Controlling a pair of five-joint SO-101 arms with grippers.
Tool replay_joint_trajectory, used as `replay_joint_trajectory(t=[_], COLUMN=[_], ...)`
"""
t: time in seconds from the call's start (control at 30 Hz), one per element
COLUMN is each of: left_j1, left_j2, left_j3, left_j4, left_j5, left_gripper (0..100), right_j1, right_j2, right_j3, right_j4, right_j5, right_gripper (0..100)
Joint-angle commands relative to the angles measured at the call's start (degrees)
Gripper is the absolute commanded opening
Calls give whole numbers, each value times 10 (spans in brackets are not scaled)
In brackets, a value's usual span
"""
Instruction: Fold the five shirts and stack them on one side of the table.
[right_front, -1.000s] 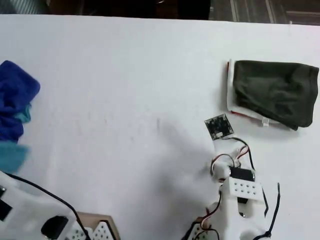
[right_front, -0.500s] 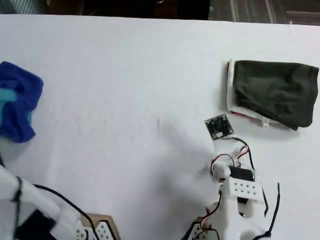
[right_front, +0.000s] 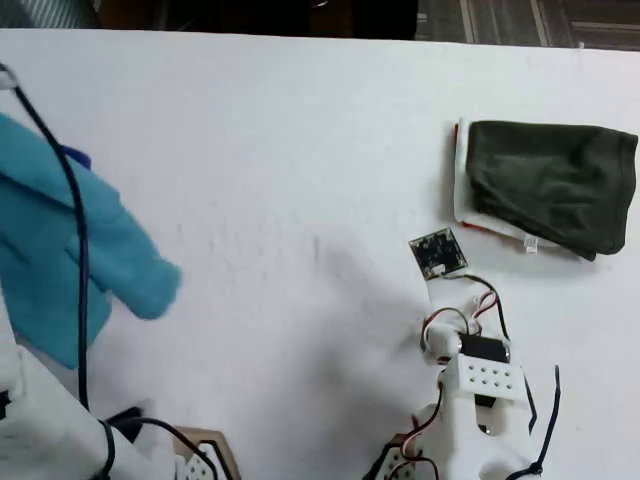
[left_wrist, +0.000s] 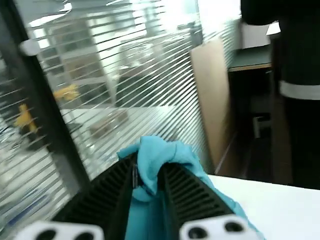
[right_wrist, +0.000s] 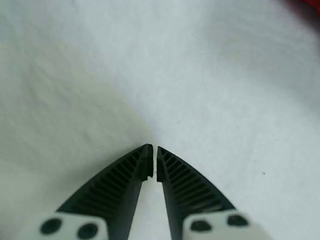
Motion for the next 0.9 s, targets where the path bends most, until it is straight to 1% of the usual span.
replay_joint_trajectory(t=[0.0,0.23,0.33,0.43,0.53,0.73,0.8,0.87], left_j1=[74,215,276,333,379,435,440,435], left_j2=[-5,-4,-4,-4,-4,-4,-4,-4], left_j3=[-15,72,154,269,364,478,509,538], left_j4=[-14,-26,-58,-101,-146,-213,-215,-214], left_j5=[6,7,7,7,7,5,4,3], left_gripper=[26,26,26,26,26,30,66,125], right_j1=[-3,-3,-3,-3,-3,-3,-3,-3], right_j2=[-13,-13,-13,-13,-13,-13,-13,-13], right_j3=[-2,-2,-2,-2,-2,-2,-2,-2], right_j4=[-5,-5,-5,-5,-5,-5,-5,-5], right_j5=[4,4,4,4,4,4,4,4], right_gripper=[21,21,21,21,21,21,21,21])
